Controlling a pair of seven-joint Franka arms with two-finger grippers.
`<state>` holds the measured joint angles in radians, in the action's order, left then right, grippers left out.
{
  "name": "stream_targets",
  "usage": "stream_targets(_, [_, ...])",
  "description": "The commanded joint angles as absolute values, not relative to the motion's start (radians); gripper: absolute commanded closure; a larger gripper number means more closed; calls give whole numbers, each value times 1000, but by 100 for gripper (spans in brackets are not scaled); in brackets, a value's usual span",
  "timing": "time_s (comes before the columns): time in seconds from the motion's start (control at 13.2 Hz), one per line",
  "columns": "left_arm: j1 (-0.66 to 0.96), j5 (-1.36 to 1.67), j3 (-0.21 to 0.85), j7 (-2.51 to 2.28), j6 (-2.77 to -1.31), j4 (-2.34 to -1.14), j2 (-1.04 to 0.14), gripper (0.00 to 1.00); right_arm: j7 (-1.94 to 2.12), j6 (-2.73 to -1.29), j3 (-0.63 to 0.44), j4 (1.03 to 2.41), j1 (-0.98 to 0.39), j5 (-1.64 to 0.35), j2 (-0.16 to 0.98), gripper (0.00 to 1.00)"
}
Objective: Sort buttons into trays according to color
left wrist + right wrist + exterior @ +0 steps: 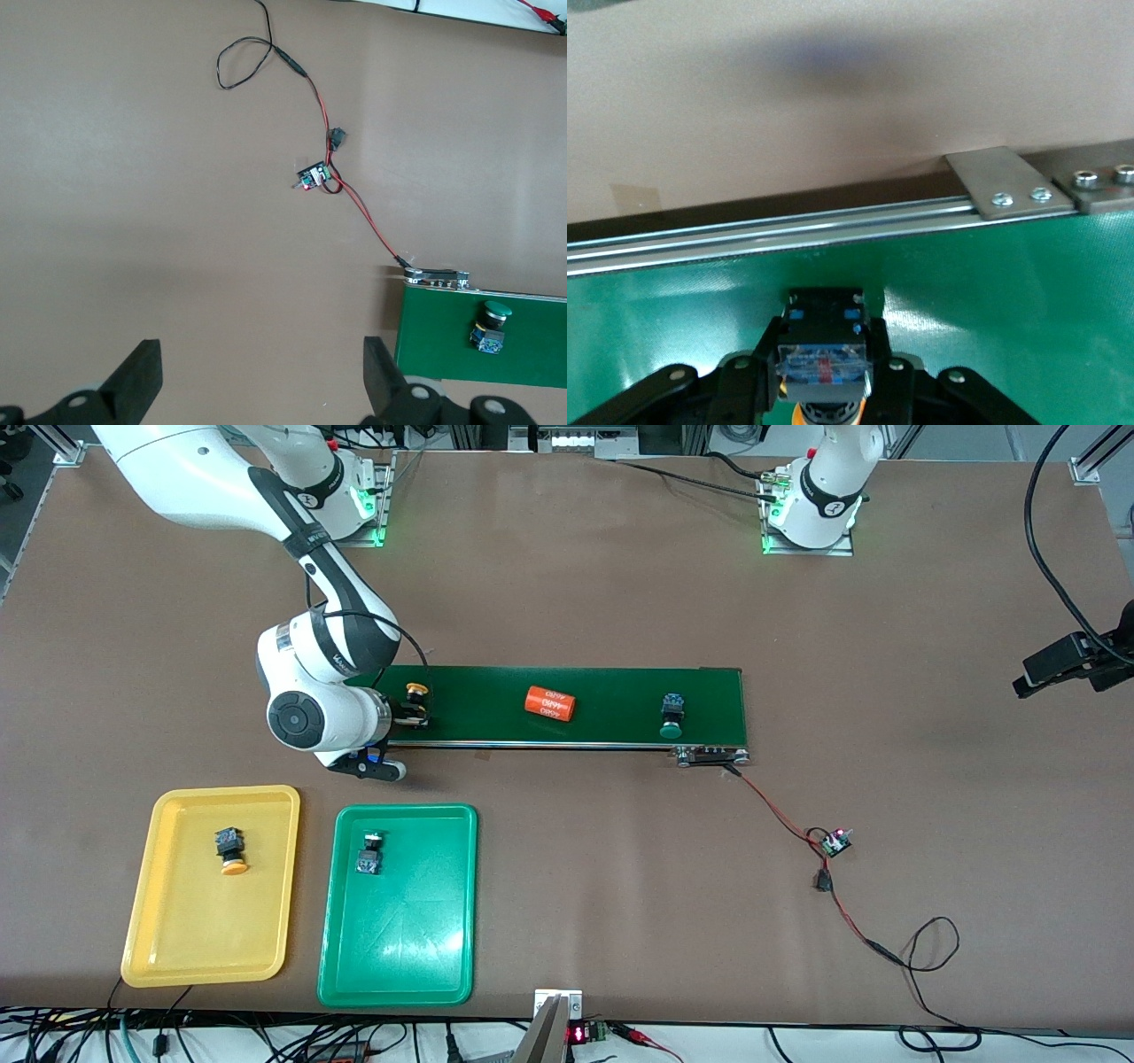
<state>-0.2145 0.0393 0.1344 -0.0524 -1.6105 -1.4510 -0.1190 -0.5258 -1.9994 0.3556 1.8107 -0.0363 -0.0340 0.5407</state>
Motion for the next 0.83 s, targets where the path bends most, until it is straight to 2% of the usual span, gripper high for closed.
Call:
stream_targets(0.0, [-229,21,133,-44,-1597,-1427,-138,0,-480,-1863,348,1738,-23,-40,517,86])
stream_targets(0.23, [-149,21,66,-46,-1611,-1436,-130,0,-334,-1726,341,1649,34,49,489,84])
stream_targets(0.38, [-62,20,-12,-48,-1609,-1436,-126,0,-197,-1720,321,1628,51,167,486,85])
stream_targets(0.61, [-55,18,-14,-54,-1573,-1448,-98,0,-86,-1761,284,1626,69,357,485,85])
stream_targets(0.76, [-19,18,-15,-54,-1508,-1462,-66,0,-16,-1911,284,1632,127,489,498,85])
